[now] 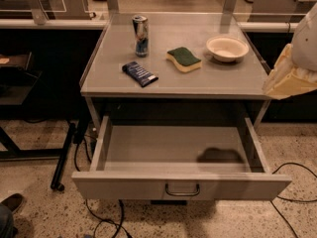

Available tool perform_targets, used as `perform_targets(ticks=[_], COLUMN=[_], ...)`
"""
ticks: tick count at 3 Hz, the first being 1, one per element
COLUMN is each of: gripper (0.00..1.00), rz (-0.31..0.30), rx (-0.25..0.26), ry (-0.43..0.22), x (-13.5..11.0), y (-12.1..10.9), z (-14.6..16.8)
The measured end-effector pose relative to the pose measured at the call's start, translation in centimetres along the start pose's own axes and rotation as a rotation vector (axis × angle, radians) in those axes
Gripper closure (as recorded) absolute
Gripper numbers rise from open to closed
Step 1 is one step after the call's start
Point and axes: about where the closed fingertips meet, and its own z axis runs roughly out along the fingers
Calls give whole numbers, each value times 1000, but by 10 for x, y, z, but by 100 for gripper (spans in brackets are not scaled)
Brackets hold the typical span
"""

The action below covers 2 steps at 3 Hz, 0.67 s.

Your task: Close top drawer

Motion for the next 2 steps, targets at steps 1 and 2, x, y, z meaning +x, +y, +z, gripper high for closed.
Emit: perform_targets(ticks=[1, 2], gripper=[100, 100], rz=[5, 34], rx=[4, -26], ry=[1, 40], x=[2, 22], y=[1, 25], z=[0, 18])
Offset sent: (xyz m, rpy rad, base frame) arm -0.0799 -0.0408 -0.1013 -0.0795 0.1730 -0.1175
